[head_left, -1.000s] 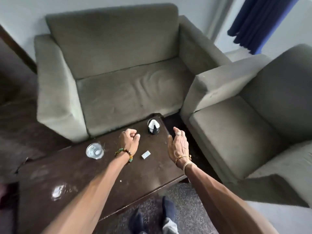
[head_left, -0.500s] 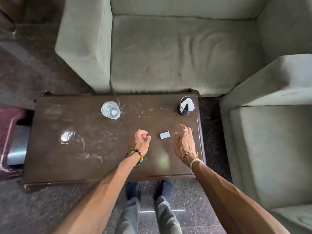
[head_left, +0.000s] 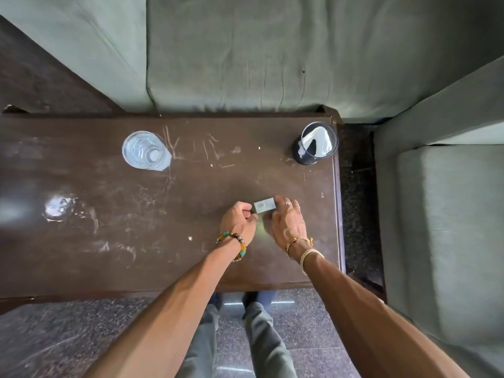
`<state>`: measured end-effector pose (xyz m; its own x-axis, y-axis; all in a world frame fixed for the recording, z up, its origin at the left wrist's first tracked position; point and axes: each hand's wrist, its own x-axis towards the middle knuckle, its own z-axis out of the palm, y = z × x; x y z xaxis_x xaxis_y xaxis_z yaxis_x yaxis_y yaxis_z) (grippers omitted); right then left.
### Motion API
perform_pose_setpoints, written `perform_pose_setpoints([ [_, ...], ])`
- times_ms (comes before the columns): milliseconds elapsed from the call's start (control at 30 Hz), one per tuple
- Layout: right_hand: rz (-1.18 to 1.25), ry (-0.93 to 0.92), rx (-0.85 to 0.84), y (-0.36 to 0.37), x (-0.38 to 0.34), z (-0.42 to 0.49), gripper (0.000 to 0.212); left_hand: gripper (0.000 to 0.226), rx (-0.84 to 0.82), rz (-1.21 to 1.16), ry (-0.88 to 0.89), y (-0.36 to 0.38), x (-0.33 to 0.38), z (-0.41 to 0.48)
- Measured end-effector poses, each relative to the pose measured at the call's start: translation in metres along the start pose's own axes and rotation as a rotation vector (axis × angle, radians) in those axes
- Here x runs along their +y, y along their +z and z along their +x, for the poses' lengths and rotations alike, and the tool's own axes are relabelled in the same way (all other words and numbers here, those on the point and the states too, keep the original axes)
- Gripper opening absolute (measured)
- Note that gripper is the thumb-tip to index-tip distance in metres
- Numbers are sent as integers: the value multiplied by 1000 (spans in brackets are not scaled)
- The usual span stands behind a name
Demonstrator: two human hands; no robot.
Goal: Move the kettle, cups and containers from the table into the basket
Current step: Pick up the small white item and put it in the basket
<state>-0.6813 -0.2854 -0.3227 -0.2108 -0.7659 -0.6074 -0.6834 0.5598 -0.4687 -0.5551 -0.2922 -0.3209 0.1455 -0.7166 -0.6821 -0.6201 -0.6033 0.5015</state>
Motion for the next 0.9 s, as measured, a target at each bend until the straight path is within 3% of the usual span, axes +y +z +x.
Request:
perform_pose_setpoints([
  [267, 24, 19, -15, 10, 7, 20, 29, 38, -10, -57, -45, 16, 2, 17],
  [500, 355, 150, 55, 2, -6, -3, 24, 30, -31, -345, -131, 7, 0, 6],
  [700, 494, 139, 112, -45, -43, -38, 13, 27, -22, -476, -16, -46, 43, -32],
  [900, 516, -28, 195, -145, -110, -89, 1, 28, -14, -556, 139, -119, 138, -98],
])
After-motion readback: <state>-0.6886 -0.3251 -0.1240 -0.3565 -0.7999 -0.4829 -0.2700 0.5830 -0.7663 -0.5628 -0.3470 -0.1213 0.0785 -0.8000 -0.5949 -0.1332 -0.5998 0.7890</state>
